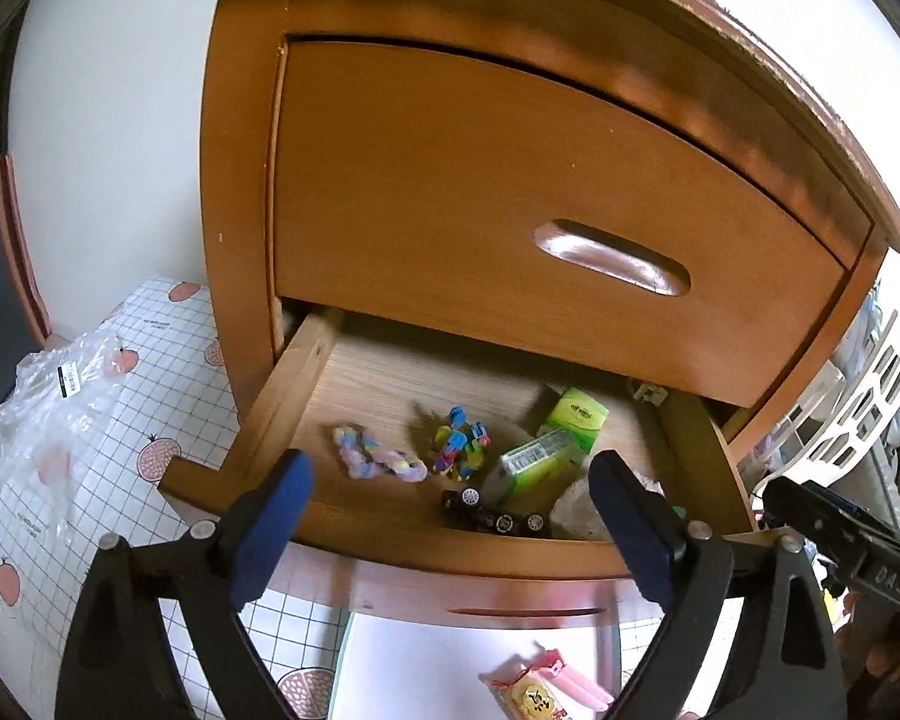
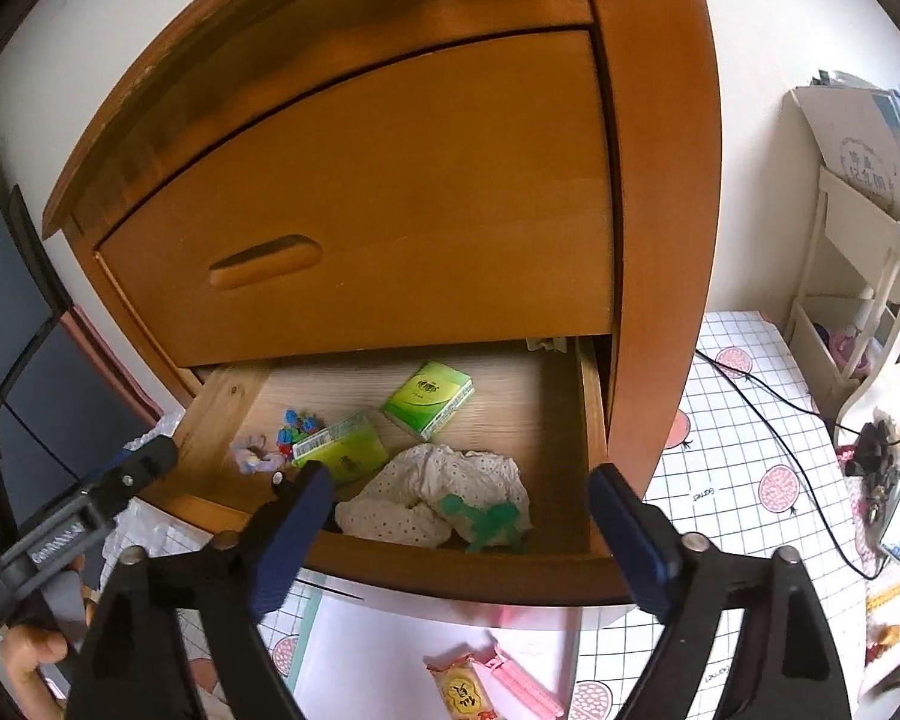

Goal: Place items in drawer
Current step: 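Withdraw both tools from the drawer down toward the tray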

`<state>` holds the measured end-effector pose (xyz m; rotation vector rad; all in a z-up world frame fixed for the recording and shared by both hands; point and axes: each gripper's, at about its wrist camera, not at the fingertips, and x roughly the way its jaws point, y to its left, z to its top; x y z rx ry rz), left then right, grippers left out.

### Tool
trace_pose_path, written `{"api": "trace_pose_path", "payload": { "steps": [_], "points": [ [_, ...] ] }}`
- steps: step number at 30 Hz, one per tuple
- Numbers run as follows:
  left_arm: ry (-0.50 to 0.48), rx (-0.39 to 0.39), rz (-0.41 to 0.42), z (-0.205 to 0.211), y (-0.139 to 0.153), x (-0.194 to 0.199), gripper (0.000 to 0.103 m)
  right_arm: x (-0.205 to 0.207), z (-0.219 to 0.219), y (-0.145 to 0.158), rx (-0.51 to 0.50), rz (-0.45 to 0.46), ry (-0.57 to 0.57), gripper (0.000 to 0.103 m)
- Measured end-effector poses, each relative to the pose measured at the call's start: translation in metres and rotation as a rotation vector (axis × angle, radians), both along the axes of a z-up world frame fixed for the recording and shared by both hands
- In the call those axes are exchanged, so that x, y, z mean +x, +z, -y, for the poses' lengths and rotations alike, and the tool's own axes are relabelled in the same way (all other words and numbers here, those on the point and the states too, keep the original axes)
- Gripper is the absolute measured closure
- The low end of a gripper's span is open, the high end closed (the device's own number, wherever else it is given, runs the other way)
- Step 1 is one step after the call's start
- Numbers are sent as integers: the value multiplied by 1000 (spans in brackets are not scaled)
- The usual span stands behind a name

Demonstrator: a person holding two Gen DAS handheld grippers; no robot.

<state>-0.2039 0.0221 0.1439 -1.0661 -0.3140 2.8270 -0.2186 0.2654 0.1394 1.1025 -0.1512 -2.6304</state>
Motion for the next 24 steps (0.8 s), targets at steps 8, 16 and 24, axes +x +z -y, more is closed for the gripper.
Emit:
{"api": "trace_pose_path", "payload": {
  "steps": [8,16,24],
  "points": [
    [37,-36,-69,2,2,14,0,7,2,-3,16,-18,5,0],
    [21,-12,-69,3,-4,28,0,23,6,-4,20,-40,23,0],
    [-11,31,-127,2,-22,76,0,67,1,-13,-8,-105,46,0]
  ]
}}
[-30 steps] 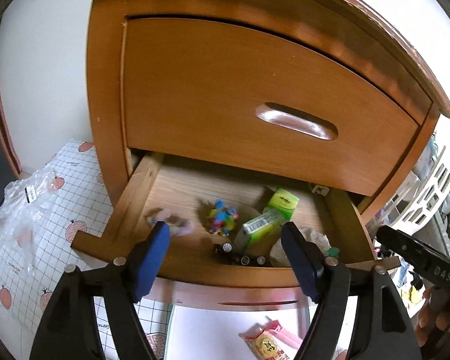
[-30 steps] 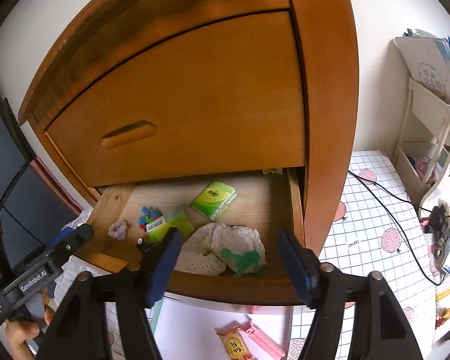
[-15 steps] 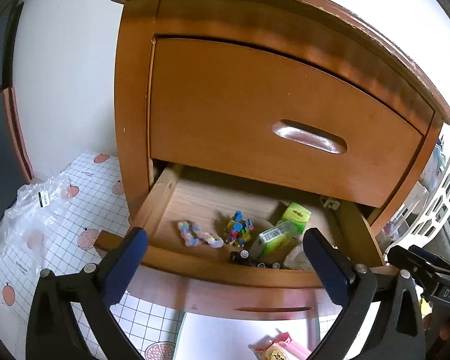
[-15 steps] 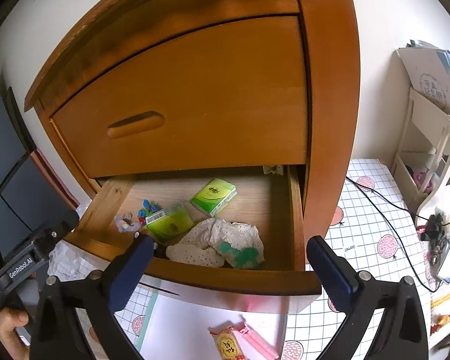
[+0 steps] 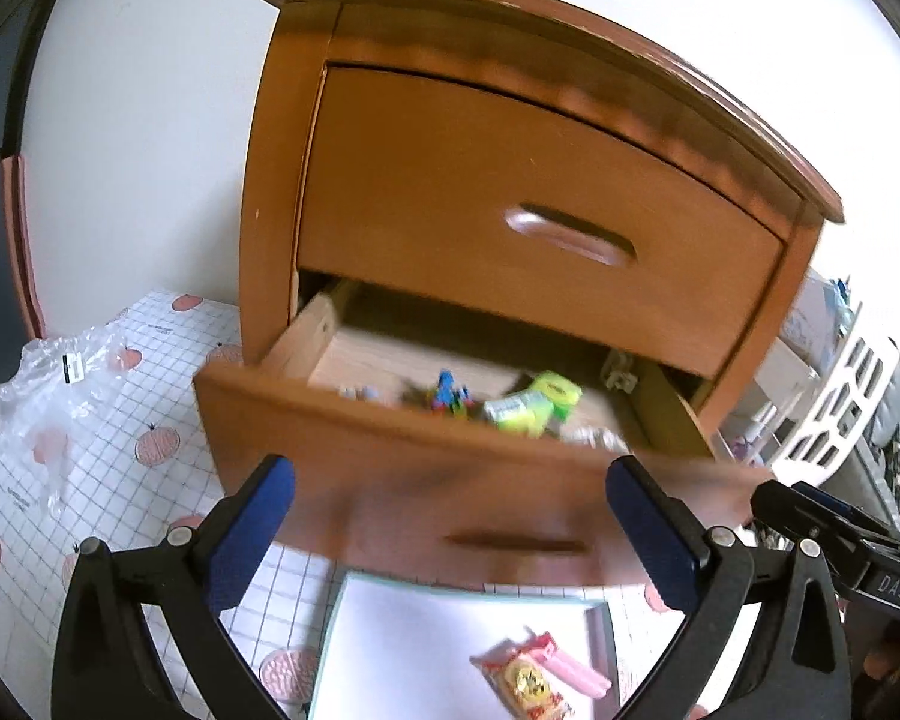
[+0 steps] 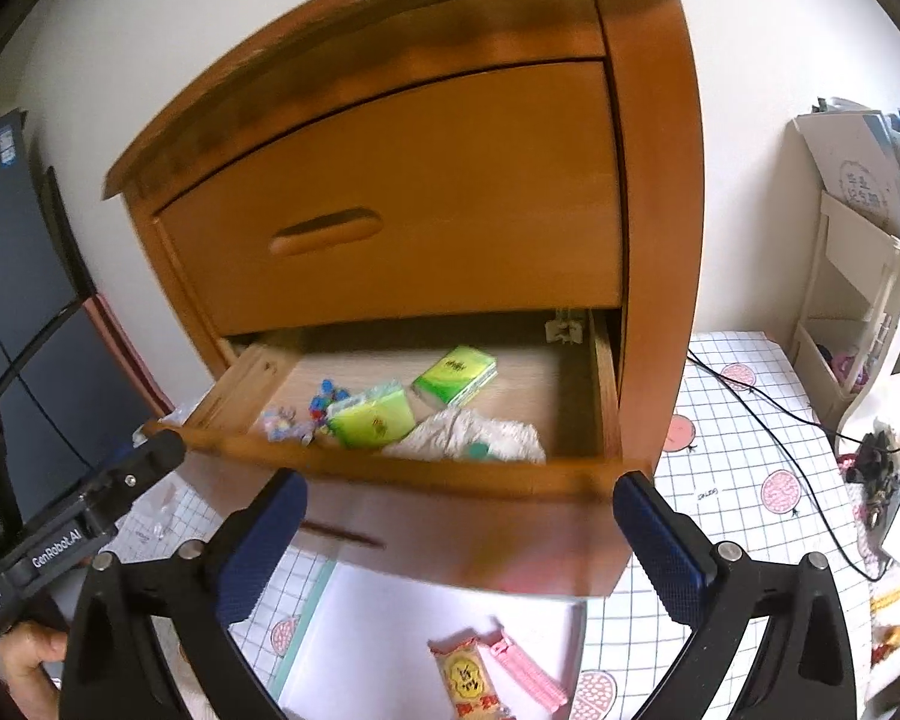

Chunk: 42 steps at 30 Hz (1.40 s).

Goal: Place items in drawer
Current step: 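Withdraw both tools from the drawer down toward the tray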

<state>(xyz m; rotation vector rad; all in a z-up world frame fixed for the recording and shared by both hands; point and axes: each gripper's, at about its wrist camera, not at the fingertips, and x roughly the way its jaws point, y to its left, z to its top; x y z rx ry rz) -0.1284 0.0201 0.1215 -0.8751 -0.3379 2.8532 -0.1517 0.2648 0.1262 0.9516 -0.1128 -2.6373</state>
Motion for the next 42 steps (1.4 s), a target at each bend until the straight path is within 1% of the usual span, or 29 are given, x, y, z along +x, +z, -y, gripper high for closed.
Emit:
{"api": "trace_pose_path", "payload": {
  "steps": [4,7,12,13,16,18,23,26,28,30,36,38,42],
  "points": [
    [-24,-7,11,-5,-21,24,0,23,-6,-19,3,-4,-7,0],
    [-39,-2,44,-7,-39,31,0,36,-8,-41,20,12,-13,0],
    [-48,14,157,-12,-87,35,0,43,-13,-90,29,115,-34,0],
    [-51,-2,196,-15,-101,35,0,43,-13,-99,32,137,-39,0],
    [-61,-39,269,-22,-127,36,0,45,-15,-130,49,203,-55,0],
    [-64,-42,295,-24,-137,35,0,46,-15,-146,58,242,-63,0],
    [-54,-58,339,-24,-159,38,0,44,-17,-173,73,308,-70,0],
    [-46,-70,391,-22,-179,43,0,42,-15,-186,91,333,-61,0],
    [-44,-52,430,-19,-190,39,0,43,-15,-195,99,348,-56,0],
    [-27,-30,451,-15,-196,37,0,43,-17,-202,111,366,-57,0],
    [-3,0,452,-9,-202,34,0,40,-19,-217,130,406,-72,0],
    [-10,1,446,-11,-202,33,0,39,-20,-220,131,415,-74,0],
    [-45,2,470,-20,-207,27,0,38,-17,-224,145,421,-67,0]
  ]
}}
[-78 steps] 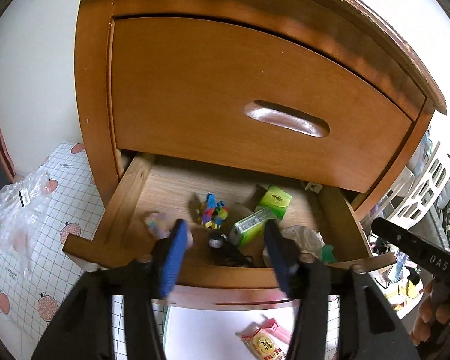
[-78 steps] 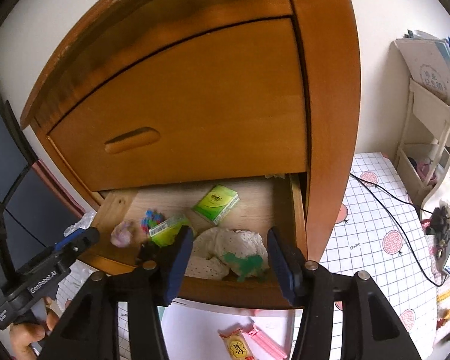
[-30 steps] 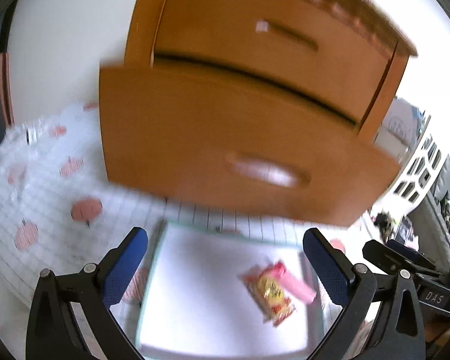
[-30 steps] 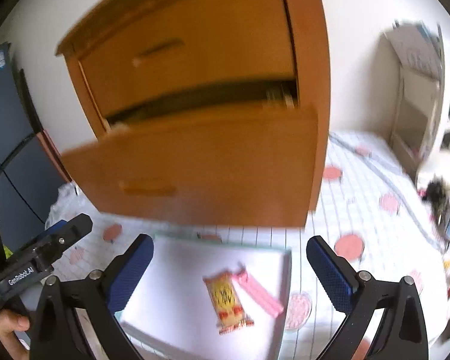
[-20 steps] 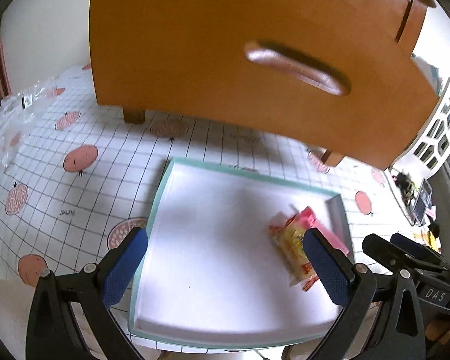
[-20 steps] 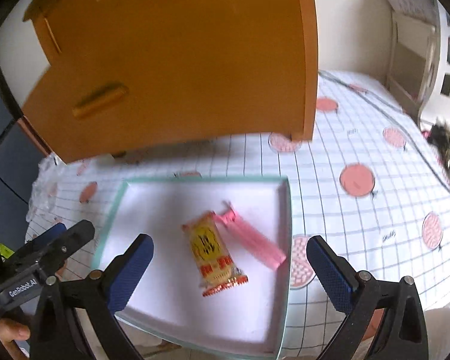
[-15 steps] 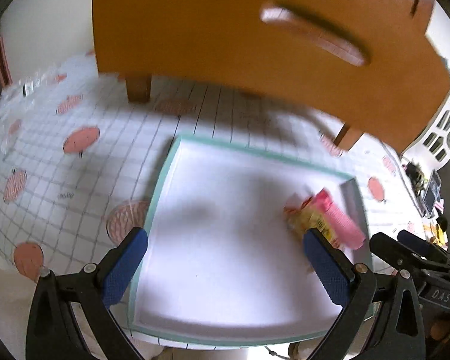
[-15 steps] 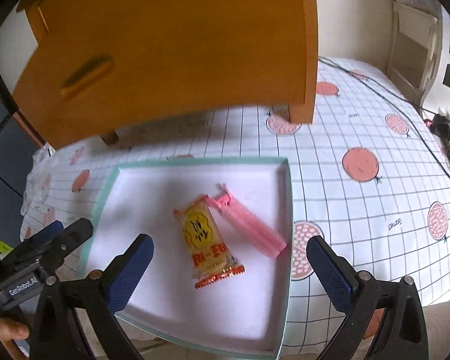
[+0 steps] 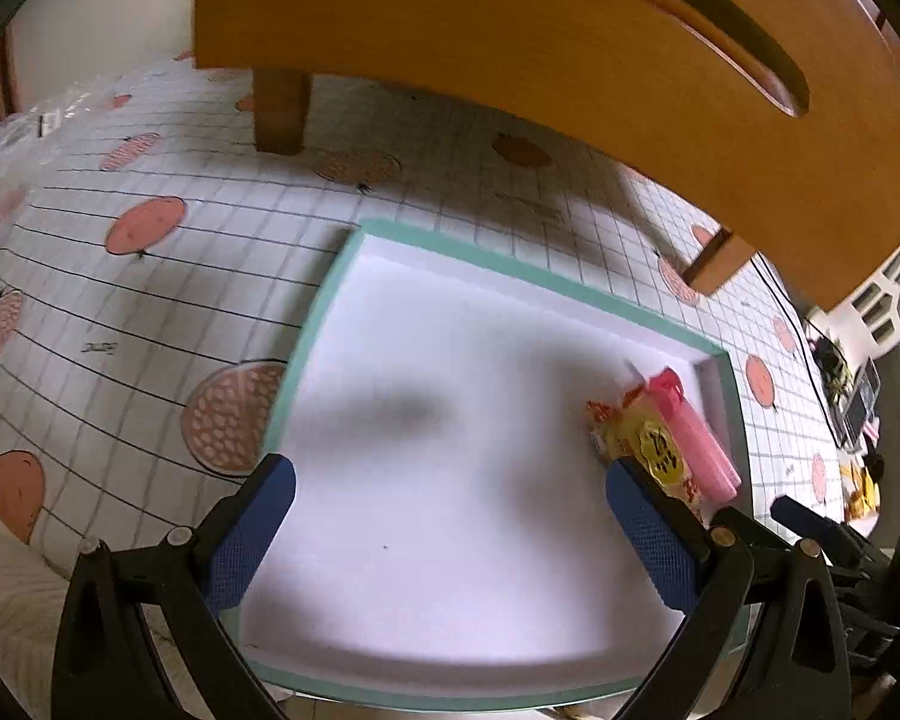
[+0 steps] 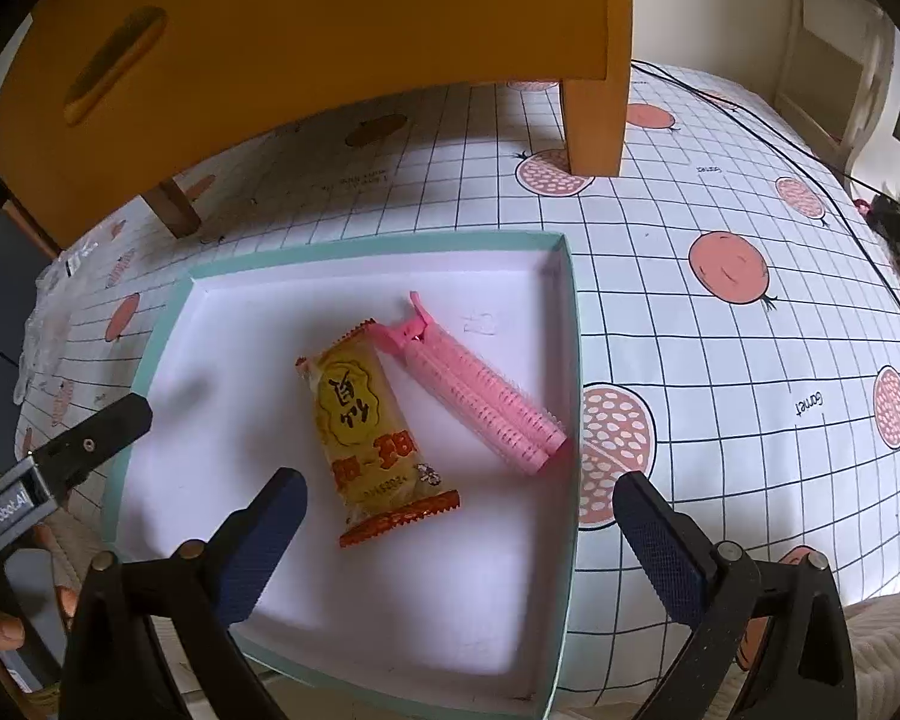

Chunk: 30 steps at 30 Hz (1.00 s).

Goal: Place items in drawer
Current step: 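Withdraw both tools from the drawer down toward the tray, then grasp the yellow snack bag with the left tool while the right tool grasps the pink roller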

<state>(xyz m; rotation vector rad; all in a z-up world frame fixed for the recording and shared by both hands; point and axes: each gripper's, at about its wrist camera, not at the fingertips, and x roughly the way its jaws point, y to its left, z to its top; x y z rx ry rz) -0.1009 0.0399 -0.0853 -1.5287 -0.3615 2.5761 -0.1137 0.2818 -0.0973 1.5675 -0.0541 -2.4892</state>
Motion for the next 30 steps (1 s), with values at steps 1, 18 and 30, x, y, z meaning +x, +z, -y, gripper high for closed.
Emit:
{"api": "trace_pose_path", "payload": {
  "steps": [1,18,30],
  "points": [
    [-8,-3,6,-2,-1,0,0,0,0,0,0,2,2,0],
    [-173,-12,94,-56,-14,-16,0,-16,-28,9,85,-59,-105,0],
    [-269,-35,103,-107,-21,-23,1,-23,-39,13,39,-82,-158,1]
  ]
}}
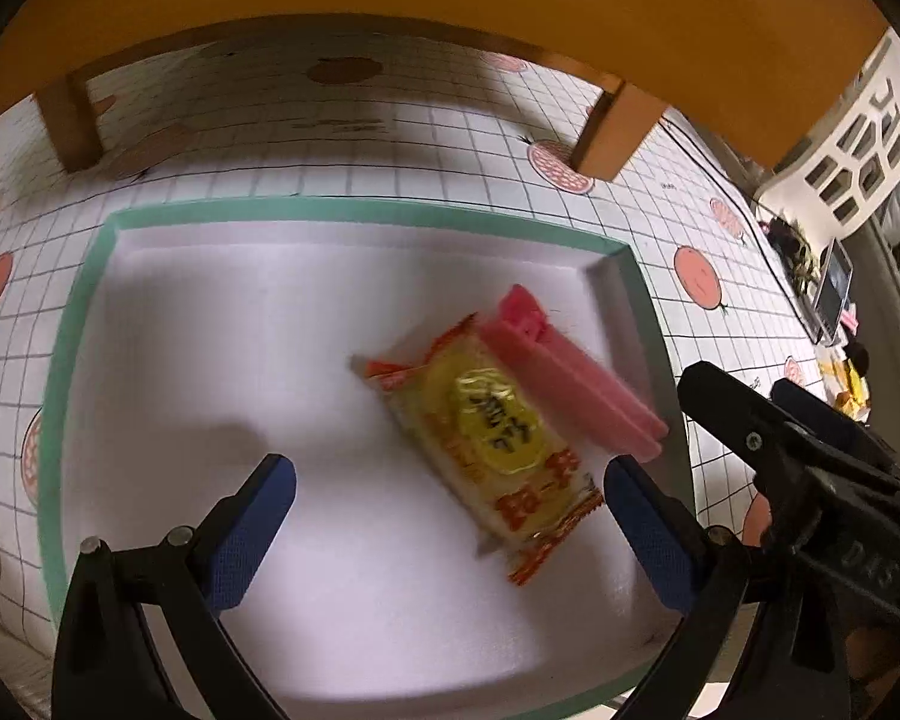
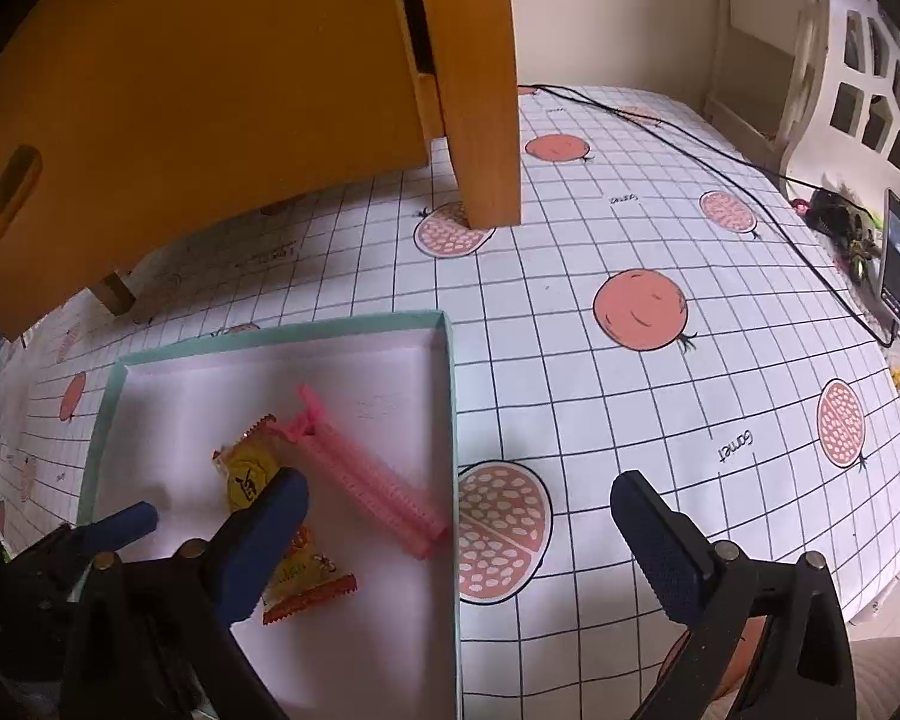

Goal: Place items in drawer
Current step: 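Grasp the yellow snack bag with the left tool while the right tool grasps the pink roller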

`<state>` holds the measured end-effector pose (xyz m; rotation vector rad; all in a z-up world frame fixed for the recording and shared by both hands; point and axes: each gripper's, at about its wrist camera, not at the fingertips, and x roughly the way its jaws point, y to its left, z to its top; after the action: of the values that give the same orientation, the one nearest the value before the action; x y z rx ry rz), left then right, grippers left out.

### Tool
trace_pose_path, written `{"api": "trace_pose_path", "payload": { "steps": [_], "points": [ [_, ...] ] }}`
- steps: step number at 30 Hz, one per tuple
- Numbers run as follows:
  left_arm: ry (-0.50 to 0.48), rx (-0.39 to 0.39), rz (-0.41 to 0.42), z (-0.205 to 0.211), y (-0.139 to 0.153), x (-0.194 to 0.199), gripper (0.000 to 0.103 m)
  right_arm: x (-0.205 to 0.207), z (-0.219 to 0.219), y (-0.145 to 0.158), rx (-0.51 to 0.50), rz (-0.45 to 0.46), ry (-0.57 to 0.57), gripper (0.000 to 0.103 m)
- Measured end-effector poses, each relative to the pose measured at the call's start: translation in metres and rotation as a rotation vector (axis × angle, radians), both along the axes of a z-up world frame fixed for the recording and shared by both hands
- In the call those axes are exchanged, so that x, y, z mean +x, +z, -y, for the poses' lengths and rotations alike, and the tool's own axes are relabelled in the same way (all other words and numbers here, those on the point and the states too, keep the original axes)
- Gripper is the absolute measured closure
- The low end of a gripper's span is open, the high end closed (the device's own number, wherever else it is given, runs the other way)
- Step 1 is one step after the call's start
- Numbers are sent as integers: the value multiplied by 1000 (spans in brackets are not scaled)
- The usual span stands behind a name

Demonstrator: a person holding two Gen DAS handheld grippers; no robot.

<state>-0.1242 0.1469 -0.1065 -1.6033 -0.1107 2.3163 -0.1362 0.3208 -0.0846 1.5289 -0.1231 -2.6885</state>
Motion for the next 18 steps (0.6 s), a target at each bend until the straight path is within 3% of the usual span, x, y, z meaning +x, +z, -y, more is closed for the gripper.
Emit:
{"api": "trace_pose_path", "payload": {
  "steps": [8,11,16,18],
  "points": [
    [26,-74,20,-19,-10,-10,2,-1,-7,-8,-35,34,-24,1],
    [30,-79,31,-18,-13,-12,16,-1,-10,-10,-46,44,-34,1],
    [54,-80,38,-8,-15,-14,20,-2,-11,-13,-54,53,-39,1],
    [63,-68,31,-2,-14,-13,29,-3,-10,-14,-56,59,-34,1]
  ]
}}
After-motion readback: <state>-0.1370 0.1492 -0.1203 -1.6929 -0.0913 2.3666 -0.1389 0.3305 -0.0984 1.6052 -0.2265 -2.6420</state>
